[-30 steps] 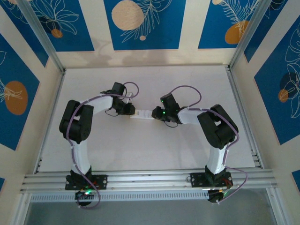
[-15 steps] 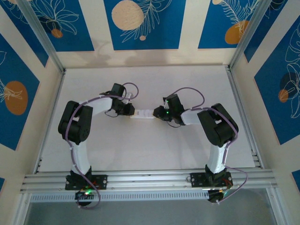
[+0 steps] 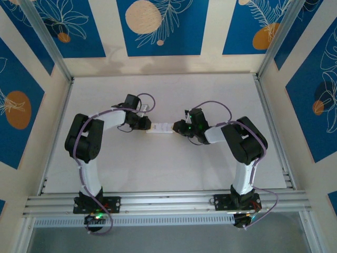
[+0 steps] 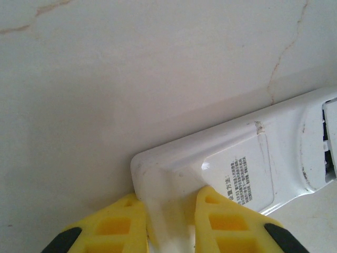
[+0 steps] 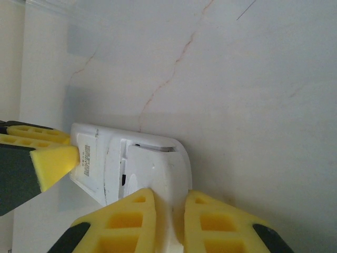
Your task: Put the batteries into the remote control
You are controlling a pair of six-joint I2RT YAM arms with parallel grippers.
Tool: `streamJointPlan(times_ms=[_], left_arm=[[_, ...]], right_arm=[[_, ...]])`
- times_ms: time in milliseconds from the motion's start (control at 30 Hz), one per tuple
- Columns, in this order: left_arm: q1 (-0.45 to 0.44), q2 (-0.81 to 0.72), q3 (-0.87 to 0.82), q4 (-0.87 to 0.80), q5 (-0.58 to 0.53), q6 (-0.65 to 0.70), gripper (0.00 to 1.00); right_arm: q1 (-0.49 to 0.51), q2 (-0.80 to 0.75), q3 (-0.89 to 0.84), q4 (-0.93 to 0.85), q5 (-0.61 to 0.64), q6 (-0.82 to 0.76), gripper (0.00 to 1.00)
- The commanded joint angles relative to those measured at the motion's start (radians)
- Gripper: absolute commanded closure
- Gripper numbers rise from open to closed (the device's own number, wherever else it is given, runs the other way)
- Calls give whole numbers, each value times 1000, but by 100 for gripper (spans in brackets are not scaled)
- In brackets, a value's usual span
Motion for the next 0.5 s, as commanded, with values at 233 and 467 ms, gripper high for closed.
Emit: streamJointPlan(times_ms=[233,467], left_arm=[[-17,75,-58,73,-15,40,81],[-16,72,-60,74,-10,36,81]], right_arm=[[14,-89,7,265,-65,15,88],[11,-58,7,233,-42,16,88]])
